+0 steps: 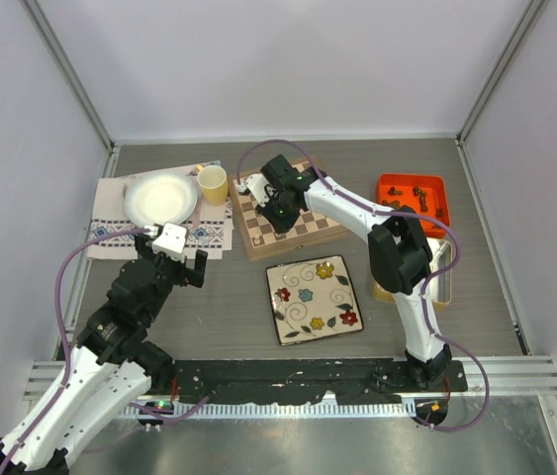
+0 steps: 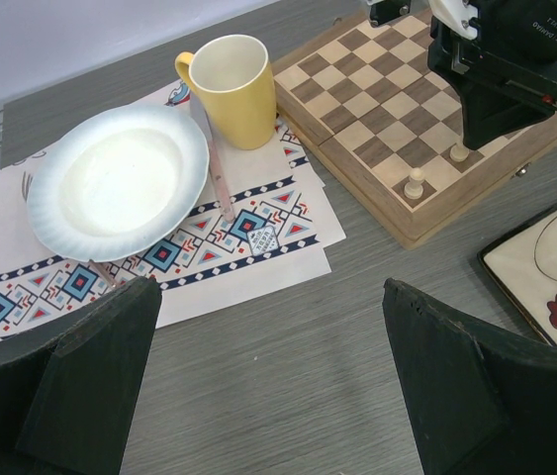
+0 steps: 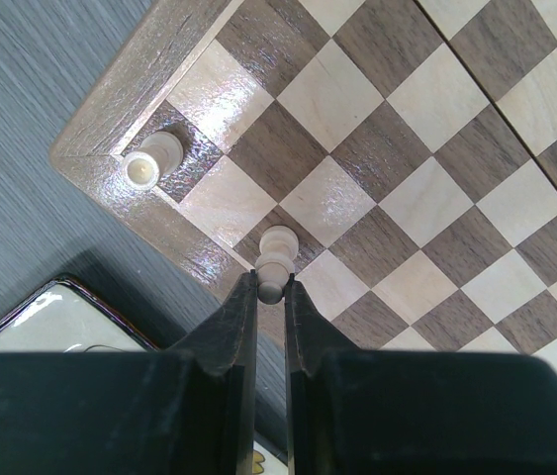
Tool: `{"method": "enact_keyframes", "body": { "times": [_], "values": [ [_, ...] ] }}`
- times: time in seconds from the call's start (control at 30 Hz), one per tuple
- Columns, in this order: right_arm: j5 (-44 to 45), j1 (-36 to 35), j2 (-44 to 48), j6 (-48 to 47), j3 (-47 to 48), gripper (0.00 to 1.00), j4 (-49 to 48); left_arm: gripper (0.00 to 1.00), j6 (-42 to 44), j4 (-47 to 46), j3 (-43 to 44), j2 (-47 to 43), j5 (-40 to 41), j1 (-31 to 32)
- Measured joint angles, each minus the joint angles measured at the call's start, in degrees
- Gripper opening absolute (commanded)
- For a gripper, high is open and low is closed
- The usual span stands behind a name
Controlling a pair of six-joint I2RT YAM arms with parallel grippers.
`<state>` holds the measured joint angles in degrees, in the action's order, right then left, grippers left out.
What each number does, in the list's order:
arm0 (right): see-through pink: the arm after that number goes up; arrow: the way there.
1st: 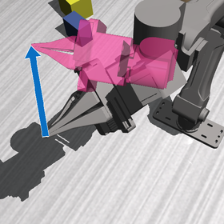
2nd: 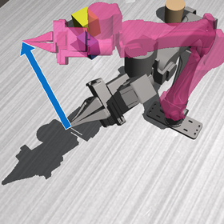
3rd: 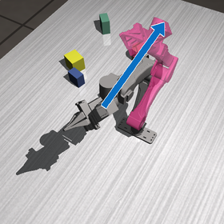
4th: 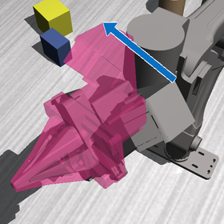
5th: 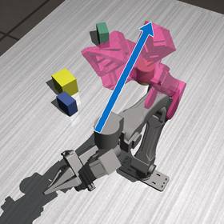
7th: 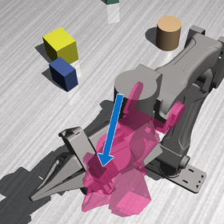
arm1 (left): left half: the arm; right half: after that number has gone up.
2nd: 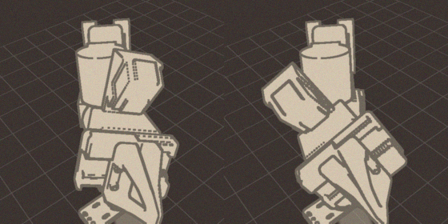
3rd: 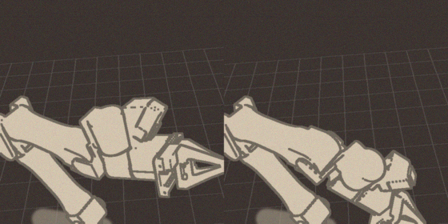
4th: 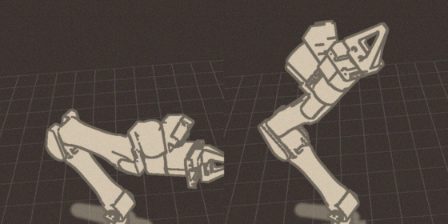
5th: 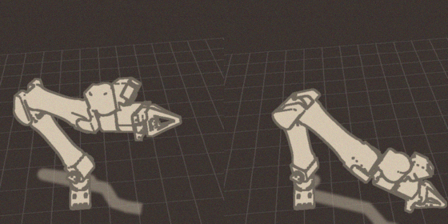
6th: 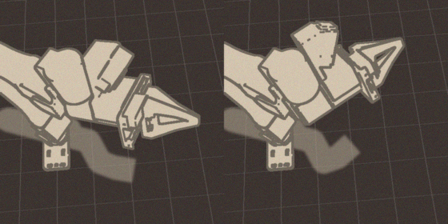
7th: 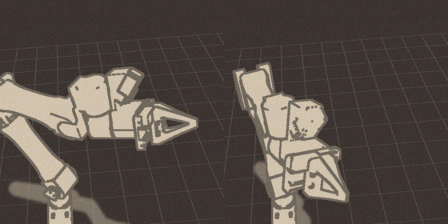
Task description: Set up the chess pieces on the board
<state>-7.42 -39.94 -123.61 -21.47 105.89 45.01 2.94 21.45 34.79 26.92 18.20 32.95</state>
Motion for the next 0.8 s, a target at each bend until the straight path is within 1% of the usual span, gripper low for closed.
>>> {"method": "enact_keyframes", "body": {
  "times": [0.8],
  "values": [
    [-0.26, 0.04, 0.02, 0.42, -0.09, 0.31, 0.31, 1.0, 0.0, -0.02, 0.0, 0.0, 0.0, -0.09]
  ]
}}
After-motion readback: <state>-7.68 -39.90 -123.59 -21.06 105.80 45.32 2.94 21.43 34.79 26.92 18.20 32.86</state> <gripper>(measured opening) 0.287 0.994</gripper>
